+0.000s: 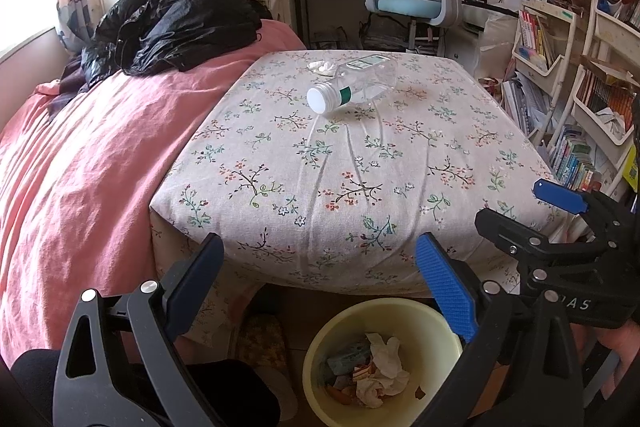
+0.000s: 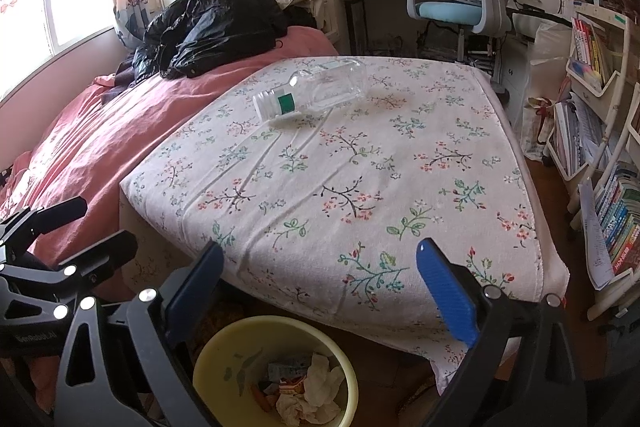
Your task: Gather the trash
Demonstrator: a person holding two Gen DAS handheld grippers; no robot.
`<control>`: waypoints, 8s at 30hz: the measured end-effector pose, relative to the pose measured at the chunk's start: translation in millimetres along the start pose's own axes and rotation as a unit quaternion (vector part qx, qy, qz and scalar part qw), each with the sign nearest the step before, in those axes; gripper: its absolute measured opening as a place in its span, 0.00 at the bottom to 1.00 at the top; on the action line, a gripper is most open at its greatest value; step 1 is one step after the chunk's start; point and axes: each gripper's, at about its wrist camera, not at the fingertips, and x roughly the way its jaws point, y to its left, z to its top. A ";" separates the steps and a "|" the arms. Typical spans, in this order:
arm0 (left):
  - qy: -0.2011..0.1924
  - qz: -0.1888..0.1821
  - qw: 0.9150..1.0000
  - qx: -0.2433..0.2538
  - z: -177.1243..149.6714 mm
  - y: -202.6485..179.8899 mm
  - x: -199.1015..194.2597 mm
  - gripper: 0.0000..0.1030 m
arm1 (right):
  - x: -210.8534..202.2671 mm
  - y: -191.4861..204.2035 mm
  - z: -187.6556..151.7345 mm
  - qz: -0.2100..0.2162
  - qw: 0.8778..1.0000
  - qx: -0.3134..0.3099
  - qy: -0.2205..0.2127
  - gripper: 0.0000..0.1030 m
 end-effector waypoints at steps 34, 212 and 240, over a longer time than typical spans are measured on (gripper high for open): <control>0.008 -0.085 0.985 0.153 191.9 -41.3 211.6 0.93 | 59.6 -84.4 122.8 -0.013 0.997 0.071 0.008 0.92; -0.058 0.051 0.997 -0.030 198.6 16.0 140.3 0.93 | 78.5 -24.6 159.6 -0.120 0.990 -0.023 -0.065 0.93; -0.057 0.048 0.997 -0.029 200.1 16.3 141.0 0.93 | 79.4 -24.7 159.4 -0.120 0.990 -0.024 -0.062 0.93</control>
